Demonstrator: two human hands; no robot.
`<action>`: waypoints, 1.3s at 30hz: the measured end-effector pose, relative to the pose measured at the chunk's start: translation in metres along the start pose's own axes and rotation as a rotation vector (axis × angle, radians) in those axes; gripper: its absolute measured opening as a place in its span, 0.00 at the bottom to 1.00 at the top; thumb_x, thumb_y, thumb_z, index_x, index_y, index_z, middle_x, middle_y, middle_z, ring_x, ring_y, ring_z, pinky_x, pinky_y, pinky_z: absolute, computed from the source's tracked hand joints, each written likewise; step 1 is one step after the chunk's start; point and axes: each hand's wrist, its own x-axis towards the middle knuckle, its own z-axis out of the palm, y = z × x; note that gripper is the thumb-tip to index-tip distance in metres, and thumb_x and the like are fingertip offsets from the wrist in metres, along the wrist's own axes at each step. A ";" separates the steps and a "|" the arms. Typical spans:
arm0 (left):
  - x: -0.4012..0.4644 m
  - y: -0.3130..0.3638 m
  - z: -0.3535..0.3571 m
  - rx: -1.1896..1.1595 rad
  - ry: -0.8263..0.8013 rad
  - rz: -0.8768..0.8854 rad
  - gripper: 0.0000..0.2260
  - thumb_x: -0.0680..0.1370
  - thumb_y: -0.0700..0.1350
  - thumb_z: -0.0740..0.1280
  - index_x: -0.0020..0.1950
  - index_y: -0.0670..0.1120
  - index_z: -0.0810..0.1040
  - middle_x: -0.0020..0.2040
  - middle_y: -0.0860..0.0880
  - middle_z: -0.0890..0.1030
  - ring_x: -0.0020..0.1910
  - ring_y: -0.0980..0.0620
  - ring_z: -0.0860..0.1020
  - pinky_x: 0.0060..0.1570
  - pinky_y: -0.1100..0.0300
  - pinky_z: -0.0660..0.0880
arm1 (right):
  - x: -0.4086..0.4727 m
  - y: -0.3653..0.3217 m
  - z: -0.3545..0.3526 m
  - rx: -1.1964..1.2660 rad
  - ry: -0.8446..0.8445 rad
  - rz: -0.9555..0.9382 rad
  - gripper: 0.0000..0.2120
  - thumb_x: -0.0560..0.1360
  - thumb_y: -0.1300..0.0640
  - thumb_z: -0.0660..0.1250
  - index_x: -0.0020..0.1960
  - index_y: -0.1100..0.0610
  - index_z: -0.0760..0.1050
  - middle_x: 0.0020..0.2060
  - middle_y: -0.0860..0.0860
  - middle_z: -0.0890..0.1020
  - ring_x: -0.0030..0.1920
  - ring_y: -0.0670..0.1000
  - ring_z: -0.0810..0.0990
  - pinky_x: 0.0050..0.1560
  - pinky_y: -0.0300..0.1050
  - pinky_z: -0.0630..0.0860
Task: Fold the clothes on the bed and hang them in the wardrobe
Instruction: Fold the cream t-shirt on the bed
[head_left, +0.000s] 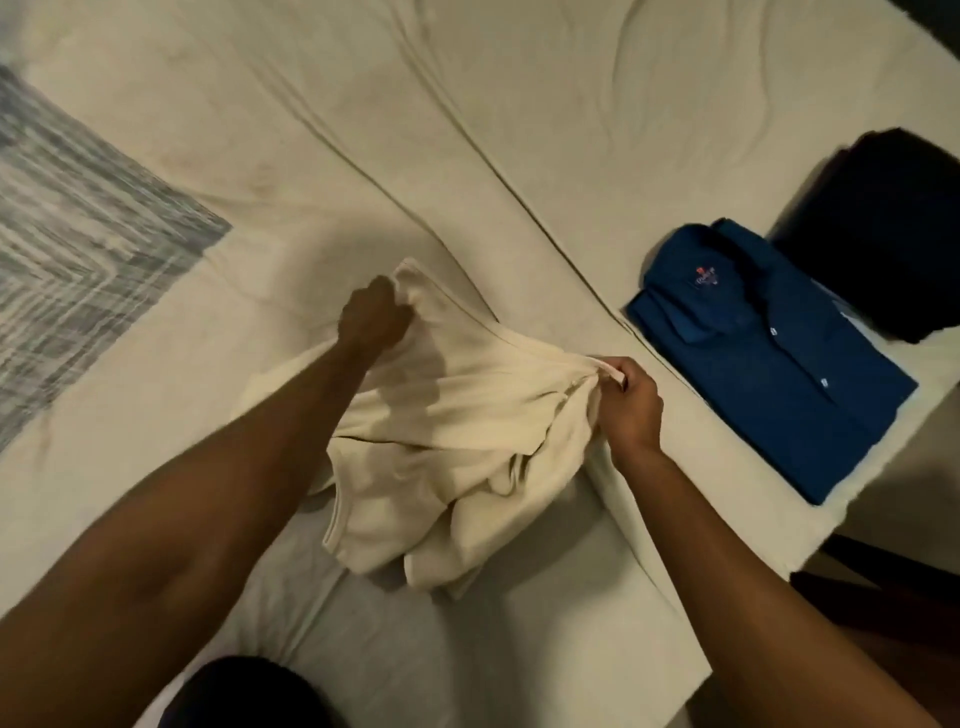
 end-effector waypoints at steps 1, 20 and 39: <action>0.004 0.014 -0.004 -0.041 -0.026 0.076 0.20 0.79 0.52 0.66 0.66 0.42 0.76 0.63 0.37 0.79 0.63 0.37 0.76 0.59 0.49 0.73 | 0.004 0.001 -0.004 0.025 0.038 0.027 0.10 0.80 0.63 0.61 0.51 0.53 0.80 0.46 0.48 0.83 0.49 0.49 0.80 0.51 0.43 0.77; -0.085 0.015 0.029 -0.320 0.445 0.265 0.24 0.77 0.49 0.67 0.71 0.46 0.71 0.68 0.43 0.71 0.68 0.43 0.69 0.65 0.48 0.65 | -0.006 0.029 -0.005 -0.069 -0.042 0.310 0.21 0.79 0.47 0.65 0.66 0.58 0.66 0.59 0.55 0.77 0.58 0.58 0.77 0.60 0.50 0.73; -0.179 -0.072 0.015 -1.596 0.035 -0.772 0.03 0.81 0.46 0.64 0.50 0.48 0.75 0.23 0.51 0.69 0.20 0.58 0.67 0.32 0.62 0.80 | 0.007 0.005 -0.099 -0.008 -0.404 0.363 0.29 0.72 0.40 0.73 0.63 0.58 0.73 0.51 0.53 0.83 0.48 0.52 0.83 0.41 0.46 0.79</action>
